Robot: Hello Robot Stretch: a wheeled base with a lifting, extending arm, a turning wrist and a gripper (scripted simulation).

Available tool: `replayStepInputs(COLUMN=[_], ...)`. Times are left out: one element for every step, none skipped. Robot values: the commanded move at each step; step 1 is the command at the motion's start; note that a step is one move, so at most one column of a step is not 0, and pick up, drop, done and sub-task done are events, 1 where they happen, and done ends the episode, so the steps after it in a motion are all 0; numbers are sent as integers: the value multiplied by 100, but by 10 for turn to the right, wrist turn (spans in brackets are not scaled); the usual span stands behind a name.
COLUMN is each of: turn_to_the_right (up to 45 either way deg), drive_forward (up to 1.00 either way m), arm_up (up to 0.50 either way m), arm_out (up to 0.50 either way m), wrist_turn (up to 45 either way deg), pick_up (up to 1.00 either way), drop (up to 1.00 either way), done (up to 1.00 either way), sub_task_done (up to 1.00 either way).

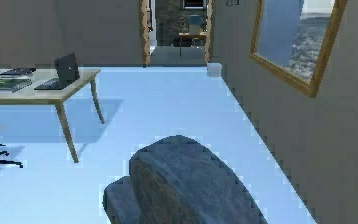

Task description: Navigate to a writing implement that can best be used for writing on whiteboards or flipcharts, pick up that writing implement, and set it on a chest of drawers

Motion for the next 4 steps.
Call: replayStepInputs(turn_to_the_right=[-330, 450, 420, 0], drive_forward=[0, 0, 0, 25], arm_up=[0, 0, 0, 0], arm_out=[0, 0, 0, 0], wrist_turn=[0, 0, 0, 0], pick_up=[0, 0, 0, 0], drop=[0, 0, 0, 0], done=[0, 0, 0, 0], sub_task_done=[0, 0, 0, 0])
